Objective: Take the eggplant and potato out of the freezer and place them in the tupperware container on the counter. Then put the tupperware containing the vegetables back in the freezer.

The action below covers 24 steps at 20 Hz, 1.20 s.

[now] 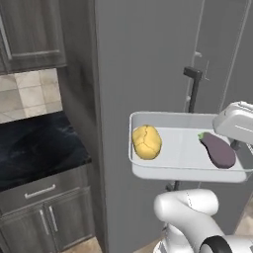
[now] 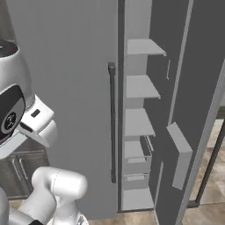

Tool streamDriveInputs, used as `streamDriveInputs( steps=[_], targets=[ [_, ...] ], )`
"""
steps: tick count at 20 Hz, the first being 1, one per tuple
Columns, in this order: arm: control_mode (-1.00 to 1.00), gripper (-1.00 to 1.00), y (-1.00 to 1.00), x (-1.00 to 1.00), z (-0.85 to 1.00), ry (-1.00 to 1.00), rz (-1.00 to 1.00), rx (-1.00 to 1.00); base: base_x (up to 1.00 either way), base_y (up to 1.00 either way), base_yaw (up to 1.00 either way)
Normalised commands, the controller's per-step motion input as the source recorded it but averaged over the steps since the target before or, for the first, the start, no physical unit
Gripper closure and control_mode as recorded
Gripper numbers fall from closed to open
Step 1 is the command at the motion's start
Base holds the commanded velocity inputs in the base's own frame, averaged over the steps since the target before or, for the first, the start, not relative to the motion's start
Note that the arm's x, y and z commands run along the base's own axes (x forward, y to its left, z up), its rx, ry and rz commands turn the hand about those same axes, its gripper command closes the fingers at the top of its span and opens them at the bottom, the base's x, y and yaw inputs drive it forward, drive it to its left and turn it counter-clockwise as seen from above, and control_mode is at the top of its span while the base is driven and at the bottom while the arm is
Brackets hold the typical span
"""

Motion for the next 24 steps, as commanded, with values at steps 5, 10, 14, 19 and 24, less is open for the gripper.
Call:
streamDriveInputs(
  steps=[5,10,14,19,24],
  targets=[
    [1.0,1.0,0.0,0.0,0.0,0.0,0.0,0.0,0.3,-0.32,0.13],
    [1.0,1.0,0.0,0.0,0.0,0.0,0.0,0.0,0.39,-0.32,0.17],
    [1.0,1.0,0.0,0.0,0.0,0.0,0.0,0.0,0.43,-0.38,0.19],
    [1.0,1.0,0.0,0.0,0.0,0.0,0.0,0.0,0.3,-0.45,0.17],
    [1.0,1.0,0.0,0.0,0.0,0.0,0.0,0.0,0.02,-0.5,0.12]
  ],
)
